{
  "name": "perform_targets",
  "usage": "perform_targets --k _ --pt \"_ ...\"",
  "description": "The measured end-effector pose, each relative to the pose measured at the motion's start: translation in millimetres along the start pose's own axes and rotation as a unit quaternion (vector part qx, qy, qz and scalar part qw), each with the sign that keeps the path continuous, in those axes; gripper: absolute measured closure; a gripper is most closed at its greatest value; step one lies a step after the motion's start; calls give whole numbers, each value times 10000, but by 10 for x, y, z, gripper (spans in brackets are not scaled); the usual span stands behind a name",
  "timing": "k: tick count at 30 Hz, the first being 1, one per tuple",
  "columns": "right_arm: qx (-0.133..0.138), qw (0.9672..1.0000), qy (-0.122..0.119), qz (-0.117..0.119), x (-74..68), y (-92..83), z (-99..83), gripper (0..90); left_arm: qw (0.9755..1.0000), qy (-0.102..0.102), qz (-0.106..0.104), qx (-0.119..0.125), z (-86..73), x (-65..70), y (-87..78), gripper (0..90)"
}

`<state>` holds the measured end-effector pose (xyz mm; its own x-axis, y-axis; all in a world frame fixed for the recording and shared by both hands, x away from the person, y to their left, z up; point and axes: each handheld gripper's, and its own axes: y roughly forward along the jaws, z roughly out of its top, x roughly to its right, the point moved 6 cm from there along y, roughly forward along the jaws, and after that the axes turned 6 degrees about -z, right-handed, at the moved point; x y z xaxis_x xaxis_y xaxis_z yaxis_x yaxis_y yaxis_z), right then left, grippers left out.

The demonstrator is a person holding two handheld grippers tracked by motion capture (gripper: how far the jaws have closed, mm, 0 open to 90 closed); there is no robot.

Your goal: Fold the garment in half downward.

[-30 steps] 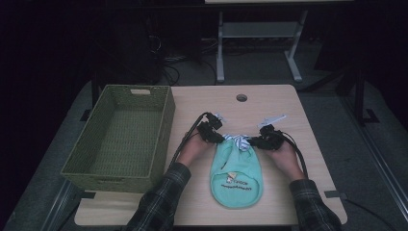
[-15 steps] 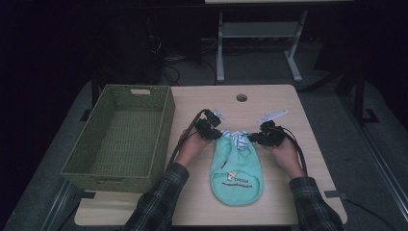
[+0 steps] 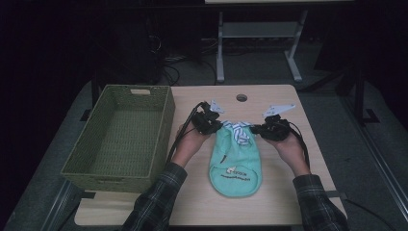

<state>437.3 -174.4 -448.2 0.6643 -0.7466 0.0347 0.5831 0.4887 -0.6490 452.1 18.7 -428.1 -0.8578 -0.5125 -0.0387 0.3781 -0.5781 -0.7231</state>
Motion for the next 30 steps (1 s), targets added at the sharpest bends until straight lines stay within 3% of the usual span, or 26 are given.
perform_targets --k 13,16,22,27,30 --pt "330 9992 -164 -138 -42 -283 237 854 9991 219 181 314 201 74 -293 853" --pt "288 9991 -218 -235 -76 -248 180 854 9987 385 223 248 114 138 -225 853" --pt "255 9990 -208 -305 -166 -100 -77 853 9989 426 149 121 -126 226 -72 851" --pt "246 9985 -312 -379 -212 -68 -166 853 9983 502 180 247 -177 251 -73 851" --pt "424 9973 -369 -474 -218 -119 -117 853 9973 536 231 452 -120 240 -157 850"
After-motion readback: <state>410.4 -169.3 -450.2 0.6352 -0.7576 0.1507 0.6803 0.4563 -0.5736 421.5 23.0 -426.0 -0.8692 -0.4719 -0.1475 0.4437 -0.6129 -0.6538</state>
